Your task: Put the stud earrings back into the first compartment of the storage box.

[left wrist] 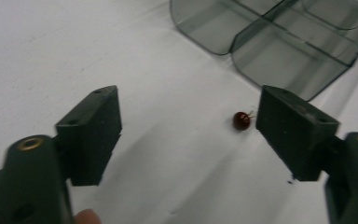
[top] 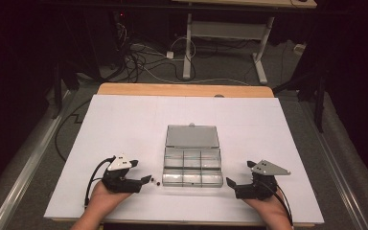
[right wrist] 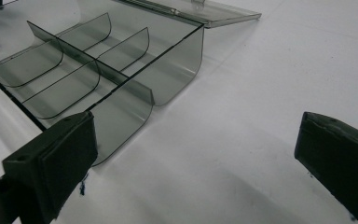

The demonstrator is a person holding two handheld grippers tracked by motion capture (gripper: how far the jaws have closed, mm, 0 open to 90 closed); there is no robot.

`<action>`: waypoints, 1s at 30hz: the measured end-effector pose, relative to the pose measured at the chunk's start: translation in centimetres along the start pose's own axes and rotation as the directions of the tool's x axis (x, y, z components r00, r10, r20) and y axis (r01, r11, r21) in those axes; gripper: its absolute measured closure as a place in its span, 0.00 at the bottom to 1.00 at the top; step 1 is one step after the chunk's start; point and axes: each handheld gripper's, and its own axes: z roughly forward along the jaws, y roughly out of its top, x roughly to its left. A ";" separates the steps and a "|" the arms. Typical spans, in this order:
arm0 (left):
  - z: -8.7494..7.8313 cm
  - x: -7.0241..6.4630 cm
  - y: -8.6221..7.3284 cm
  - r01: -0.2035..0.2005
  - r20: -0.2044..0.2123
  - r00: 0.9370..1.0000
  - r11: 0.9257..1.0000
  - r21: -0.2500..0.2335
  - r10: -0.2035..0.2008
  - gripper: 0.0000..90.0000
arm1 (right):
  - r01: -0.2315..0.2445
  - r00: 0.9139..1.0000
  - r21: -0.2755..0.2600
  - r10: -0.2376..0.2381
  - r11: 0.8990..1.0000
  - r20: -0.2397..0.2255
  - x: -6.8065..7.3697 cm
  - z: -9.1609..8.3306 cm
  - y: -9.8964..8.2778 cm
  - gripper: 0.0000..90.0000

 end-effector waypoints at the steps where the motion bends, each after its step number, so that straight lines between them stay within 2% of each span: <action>1: 0.0 -0.3 0.0 -0.015 0.007 1.000 1.000 -0.001 0.015 0.33 | -0.002 1.000 0.001 0.002 1.000 -0.001 0.1 -0.1 0.0 0.00; 2: 0.0 -0.6 0.0 -0.032 0.003 0.999 0.999 0.000 0.032 0.36 | 0.000 1.000 0.000 0.000 1.000 -0.002 0.1 -0.1 -0.1 0.00; 7: 0.3 -1.3 0.3 -0.049 0.012 0.999 0.999 0.005 0.049 0.49 | 0.019 1.000 0.005 -0.019 1.000 0.003 0.3 -0.2 -0.2 0.00; 13: 1.0 -1.3 0.4 -0.033 0.047 0.998 0.999 0.021 0.032 0.65 | 0.005 1.000 -0.004 -0.005 1.000 -0.008 0.2 -0.6 -0.5 0.00; 16: 1.4 -1.4 0.5 -0.041 0.047 0.998 0.999 0.034 0.039 0.70 | 0.007 1.000 -0.002 -0.007 1.000 -0.012 0.2 -0.6 -0.5 0.01; 19: 1.6 -1.5 0.6 -0.057 0.049 0.997 0.997 0.047 0.054 0.72 | 0.002 1.000 0.003 -0.002 1.000 -0.015 0.2 -0.5 -0.5 0.01; 30: 2.0 -1.6 0.7 -0.055 0.040 0.998 0.995 0.084 0.052 0.76 | 0.001 1.000 0.005 -0.001 1.000 -0.015 0.1 -0.5 -0.5 0.02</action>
